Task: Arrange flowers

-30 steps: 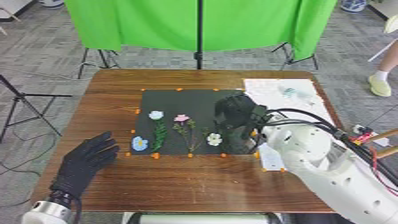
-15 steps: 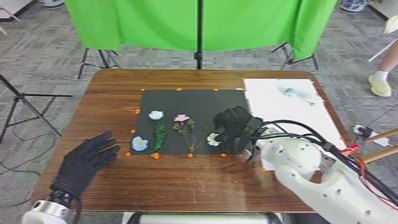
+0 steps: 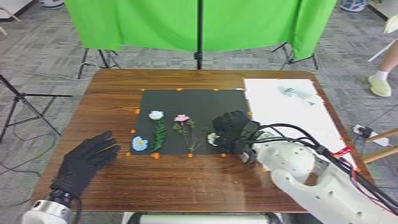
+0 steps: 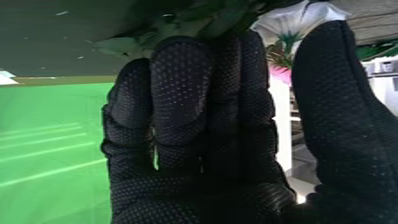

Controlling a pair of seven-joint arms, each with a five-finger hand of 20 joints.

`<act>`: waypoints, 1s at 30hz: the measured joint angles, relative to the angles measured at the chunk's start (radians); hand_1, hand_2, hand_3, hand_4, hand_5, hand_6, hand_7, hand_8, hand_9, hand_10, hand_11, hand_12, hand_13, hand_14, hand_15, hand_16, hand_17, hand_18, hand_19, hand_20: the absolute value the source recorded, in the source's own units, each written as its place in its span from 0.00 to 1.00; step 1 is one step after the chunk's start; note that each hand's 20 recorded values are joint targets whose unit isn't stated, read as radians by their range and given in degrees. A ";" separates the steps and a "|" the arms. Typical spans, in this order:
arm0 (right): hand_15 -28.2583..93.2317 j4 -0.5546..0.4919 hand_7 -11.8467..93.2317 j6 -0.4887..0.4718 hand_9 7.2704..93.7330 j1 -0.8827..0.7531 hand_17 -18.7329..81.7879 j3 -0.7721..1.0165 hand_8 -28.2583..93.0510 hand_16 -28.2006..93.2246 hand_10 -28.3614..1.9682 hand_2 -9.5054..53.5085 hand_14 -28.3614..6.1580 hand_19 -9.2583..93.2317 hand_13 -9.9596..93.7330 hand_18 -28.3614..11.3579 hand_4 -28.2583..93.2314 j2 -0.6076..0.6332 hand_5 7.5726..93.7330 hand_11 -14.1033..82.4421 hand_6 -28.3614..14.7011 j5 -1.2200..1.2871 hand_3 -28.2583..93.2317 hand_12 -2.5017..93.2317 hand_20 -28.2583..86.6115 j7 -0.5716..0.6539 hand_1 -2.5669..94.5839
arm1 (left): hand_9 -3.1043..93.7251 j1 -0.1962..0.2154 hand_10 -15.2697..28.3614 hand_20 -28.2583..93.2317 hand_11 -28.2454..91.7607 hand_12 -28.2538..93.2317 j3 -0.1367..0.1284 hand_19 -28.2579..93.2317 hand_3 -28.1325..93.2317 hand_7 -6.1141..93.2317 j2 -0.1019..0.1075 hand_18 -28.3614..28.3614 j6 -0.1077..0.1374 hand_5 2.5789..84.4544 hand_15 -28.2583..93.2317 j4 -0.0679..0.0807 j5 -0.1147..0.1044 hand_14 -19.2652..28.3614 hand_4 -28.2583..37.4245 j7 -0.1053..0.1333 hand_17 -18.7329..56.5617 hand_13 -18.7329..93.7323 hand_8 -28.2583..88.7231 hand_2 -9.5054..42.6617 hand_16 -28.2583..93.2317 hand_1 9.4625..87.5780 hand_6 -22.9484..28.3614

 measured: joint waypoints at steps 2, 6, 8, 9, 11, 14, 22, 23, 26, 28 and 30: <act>0.75 0.000 0.57 0.000 0.74 -0.002 0.52 0.000 0.19 0.45 0.76 0.00 0.75 0.87 0.78 0.31 0.00 -0.004 0.57 0.54 0.71 -0.004 0.74 0.46 0.61 0.000 0.51 | 0.37 0.001 0.64 0.30 0.44 0.37 0.000 0.64 0.80 0.25 0.000 0.86 0.000 0.43 0.53 0.000 0.000 0.73 0.03 0.000 0.13 0.38 0.17 0.22 0.23 0.19 0.54; 0.76 -0.004 0.56 -0.003 0.69 -0.004 0.51 0.000 0.07 0.45 0.72 0.00 0.74 0.86 0.77 0.31 0.00 -0.013 0.56 0.61 0.71 -0.016 0.79 0.40 0.62 -0.002 0.46 | 0.37 0.001 0.65 0.30 0.43 0.37 0.000 0.64 0.80 0.25 0.000 0.86 0.000 0.43 0.53 0.000 0.000 0.73 0.04 0.000 0.13 0.38 0.17 0.22 0.23 0.19 0.54; 0.76 -0.009 0.56 -0.007 0.68 -0.005 0.50 0.001 0.05 0.45 0.71 0.00 0.74 0.86 0.76 0.31 0.00 -0.017 0.55 0.62 0.71 -0.022 0.81 0.39 0.62 -0.002 0.44 | 0.37 0.001 0.65 0.30 0.43 0.37 0.000 0.64 0.80 0.25 0.000 0.86 0.000 0.43 0.53 0.000 0.000 0.73 0.04 0.000 0.13 0.38 0.17 0.22 0.23 0.19 0.54; 0.76 -0.012 0.56 -0.008 0.68 -0.005 0.50 0.001 0.05 0.45 0.71 0.00 0.74 0.86 0.76 0.31 0.00 -0.019 0.54 0.63 0.71 -0.025 0.81 0.39 0.62 -0.002 0.44 | 0.37 0.001 0.65 0.30 0.43 0.37 0.000 0.64 0.80 0.25 0.000 0.86 0.000 0.43 0.53 0.000 0.000 0.73 0.03 0.000 0.13 0.38 0.17 0.22 0.23 0.19 0.54; 0.77 -0.018 0.56 -0.013 0.67 -0.006 0.50 0.001 0.05 0.45 0.71 0.00 0.75 0.86 0.76 0.31 0.00 -0.022 0.53 0.64 0.70 -0.031 0.82 0.38 0.62 -0.003 0.43 | 0.37 0.001 0.65 0.30 0.44 0.37 0.000 0.64 0.80 0.25 0.000 0.86 0.000 0.43 0.53 0.000 0.000 0.73 0.03 0.000 0.13 0.38 0.17 0.22 0.23 0.19 0.54; 0.77 -0.019 0.57 -0.027 0.64 -0.006 0.49 -0.001 0.05 0.45 0.68 0.00 0.74 0.86 0.74 0.31 0.00 -0.026 0.51 0.66 0.69 -0.040 0.84 0.37 0.62 -0.003 0.42 | 0.37 0.001 0.65 0.30 0.44 0.38 0.000 0.64 0.80 0.25 0.000 0.86 0.000 0.43 0.53 0.000 0.000 0.73 0.03 0.001 0.13 0.38 0.17 0.22 0.23 0.19 0.54; 0.77 -0.020 0.65 -0.094 0.66 0.006 0.50 -0.013 0.18 0.46 0.76 0.00 0.77 0.87 0.76 0.32 0.00 -0.033 0.48 0.62 0.70 -0.077 0.84 0.50 0.61 0.001 0.49 | 0.36 0.001 0.65 0.30 0.44 0.37 0.000 0.64 0.80 0.25 0.000 0.86 0.000 0.43 0.53 0.000 0.000 0.73 0.04 0.001 0.13 0.38 0.17 0.22 0.23 0.19 0.54; 0.76 -0.019 0.69 -0.094 0.69 0.008 0.52 -0.016 0.22 0.49 0.79 0.00 0.79 0.88 0.78 0.32 0.00 -0.034 0.51 0.61 0.71 -0.078 0.85 0.54 0.61 0.002 0.53 | 0.36 0.001 0.65 0.30 0.44 0.37 0.000 0.64 0.80 0.25 0.000 0.86 0.000 0.43 0.53 0.000 0.000 0.73 0.03 0.001 0.13 0.38 0.17 0.22 0.23 0.19 0.54; 0.75 -0.013 0.72 -0.080 0.76 0.008 0.55 -0.022 0.25 0.50 0.82 0.00 0.79 0.89 0.83 0.31 0.00 -0.035 0.58 0.58 0.72 -0.077 0.85 0.57 0.61 0.000 0.57 | 0.37 0.001 0.65 0.30 0.44 0.37 0.000 0.64 0.80 0.25 0.000 0.86 0.000 0.43 0.53 0.000 0.000 0.73 0.03 0.002 0.13 0.38 0.17 0.22 0.23 0.19 0.54; 0.75 -0.005 0.72 -0.068 0.80 0.008 0.56 -0.023 0.25 0.48 0.82 0.00 0.78 0.90 0.85 0.31 0.00 -0.037 0.62 0.56 0.73 -0.073 0.85 0.57 0.61 -0.011 0.57 | 0.36 0.001 0.64 0.30 0.43 0.37 0.000 0.64 0.80 0.25 0.000 0.86 0.000 0.43 0.53 0.000 0.000 0.73 0.03 0.002 0.13 0.38 0.17 0.22 0.23 0.19 0.54; 0.75 0.003 0.72 -0.060 0.82 0.007 0.56 -0.019 0.24 0.47 0.82 0.00 0.78 0.90 0.86 0.31 0.00 -0.039 0.64 0.53 0.73 -0.068 0.86 0.57 0.61 -0.031 0.57 | 0.36 0.001 0.64 0.30 0.44 0.37 0.000 0.64 0.80 0.25 0.000 0.86 0.000 0.43 0.53 0.000 0.000 0.73 0.03 0.002 0.13 0.38 0.17 0.22 0.23 0.19 0.54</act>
